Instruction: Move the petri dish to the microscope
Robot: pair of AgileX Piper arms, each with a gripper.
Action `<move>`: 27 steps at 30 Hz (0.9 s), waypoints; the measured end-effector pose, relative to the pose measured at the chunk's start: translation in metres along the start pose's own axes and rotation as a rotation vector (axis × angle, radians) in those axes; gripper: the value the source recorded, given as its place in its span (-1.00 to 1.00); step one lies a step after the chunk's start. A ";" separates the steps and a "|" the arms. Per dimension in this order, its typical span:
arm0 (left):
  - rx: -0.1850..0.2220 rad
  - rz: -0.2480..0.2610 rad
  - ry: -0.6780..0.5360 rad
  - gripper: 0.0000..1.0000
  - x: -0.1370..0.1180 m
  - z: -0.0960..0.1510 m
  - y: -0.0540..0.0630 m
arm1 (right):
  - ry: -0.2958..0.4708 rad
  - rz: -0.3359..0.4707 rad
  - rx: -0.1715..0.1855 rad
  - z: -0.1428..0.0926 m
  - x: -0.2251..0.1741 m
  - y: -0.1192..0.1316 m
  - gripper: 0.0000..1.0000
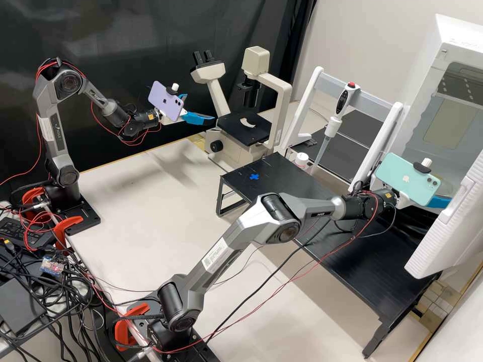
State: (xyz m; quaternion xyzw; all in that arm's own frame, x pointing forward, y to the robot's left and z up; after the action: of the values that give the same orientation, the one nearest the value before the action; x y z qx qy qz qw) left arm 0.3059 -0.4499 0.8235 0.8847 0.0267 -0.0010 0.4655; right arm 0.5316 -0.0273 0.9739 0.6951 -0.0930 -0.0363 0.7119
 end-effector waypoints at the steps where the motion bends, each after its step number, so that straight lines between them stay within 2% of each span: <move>1: 0.000 0.000 0.000 1.00 0.000 0.000 0.000 | 0.003 0.002 -0.001 0.000 0.001 0.000 1.00; 10: 0.000 0.000 0.000 1.00 0.000 0.000 0.000 | 0.010 0.010 0.000 -0.001 0.005 0.002 1.00; 11: 0.000 0.000 0.000 1.00 0.000 0.000 0.000 | 0.011 0.011 0.000 -0.001 0.005 0.002 -1.00; 17: 0.000 0.000 0.000 1.00 0.000 0.000 0.000 | 0.012 0.017 -0.013 -0.001 0.005 0.005 -1.00; 27: 0.000 0.000 0.000 1.00 0.000 0.000 0.000 | 0.005 0.025 -0.007 0.003 0.004 0.009 -1.00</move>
State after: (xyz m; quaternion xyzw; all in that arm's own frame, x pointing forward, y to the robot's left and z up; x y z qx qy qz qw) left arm 0.3059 -0.4499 0.8235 0.8847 0.0267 -0.0010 0.4655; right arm 0.5346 -0.0309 0.9834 0.6915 -0.0994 -0.0260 0.7151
